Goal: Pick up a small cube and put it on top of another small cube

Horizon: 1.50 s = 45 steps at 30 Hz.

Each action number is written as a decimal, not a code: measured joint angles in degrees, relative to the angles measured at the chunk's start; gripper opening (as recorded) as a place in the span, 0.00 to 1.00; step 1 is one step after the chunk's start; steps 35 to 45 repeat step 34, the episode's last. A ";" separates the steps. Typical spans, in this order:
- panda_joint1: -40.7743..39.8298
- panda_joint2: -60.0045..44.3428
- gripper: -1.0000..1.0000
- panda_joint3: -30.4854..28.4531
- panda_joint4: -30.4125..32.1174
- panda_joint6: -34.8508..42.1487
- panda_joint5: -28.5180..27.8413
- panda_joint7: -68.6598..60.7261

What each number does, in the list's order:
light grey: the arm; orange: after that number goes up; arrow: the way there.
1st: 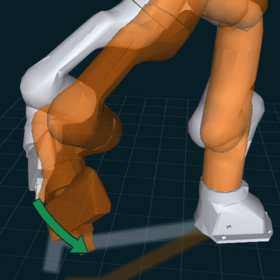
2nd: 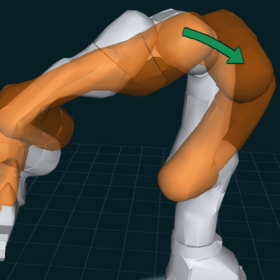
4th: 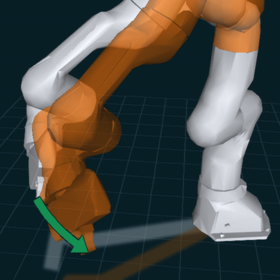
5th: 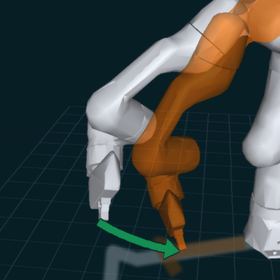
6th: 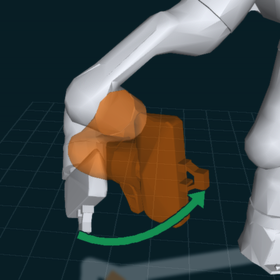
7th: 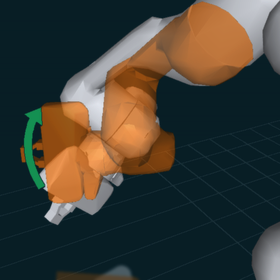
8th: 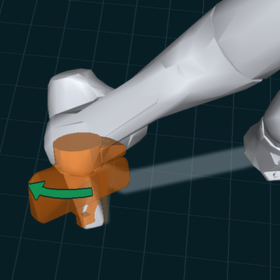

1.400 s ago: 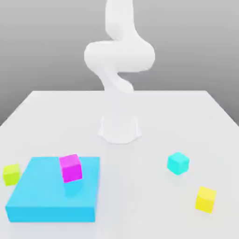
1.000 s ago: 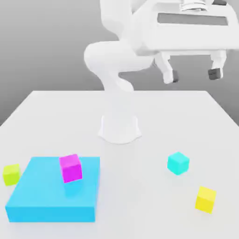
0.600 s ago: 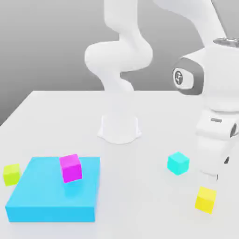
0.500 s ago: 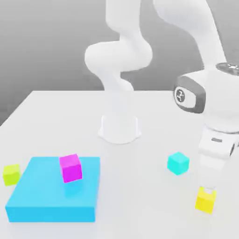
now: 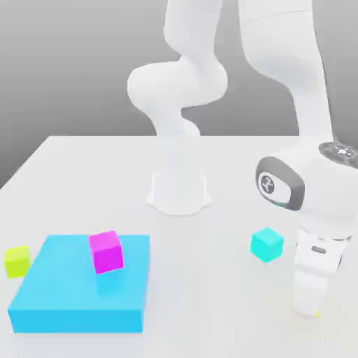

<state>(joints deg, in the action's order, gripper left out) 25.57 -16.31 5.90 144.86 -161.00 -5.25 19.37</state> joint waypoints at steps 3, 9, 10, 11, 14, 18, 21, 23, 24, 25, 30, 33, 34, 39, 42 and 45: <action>-3.28 3.94 0.00 -1.42 0.86 3.04 1.76 -3.51; -14.31 6.65 0.00 -9.39 1.75 4.84 3.80 -13.54; -16.07 7.05 0.00 -10.70 1.91 5.08 4.09 -15.13; -17.93 7.45 0.00 -11.92 2.09 5.30 4.28 -16.65; -23.12 8.65 0.00 -16.03 2.63 6.01 5.17 -21.48; -30.76 10.29 0.00 -22.10 3.37 7.01 6.29 -28.22; -39.08 11.49 0.00 -27.31 3.67 7.99 7.26 -34.21; -46.95 12.19 0.00 -31.32 3.44 9.05 8.25 -39.65; -48.71 11.83 0.00 -31.97 3.30 8.89 9.13 -41.83; -49.40 10.83 0.00 -31.76 3.14 8.13 10.39 -43.53; -52.97 2.84 0.00 -27.04 2.30 1.75 19.06 -50.55; -53.73 1.51 1.00 -26.02 2.18 0.68 20.48 -51.60; -53.73 1.51 1.00 -26.02 2.18 0.68 20.48 -51.60; -53.73 1.51 1.00 -26.02 2.18 0.68 20.48 -51.60; -53.73 1.51 1.00 -26.02 2.18 0.68 20.48 -51.60; -53.73 1.51 1.00 -26.02 2.18 0.68 20.48 -51.60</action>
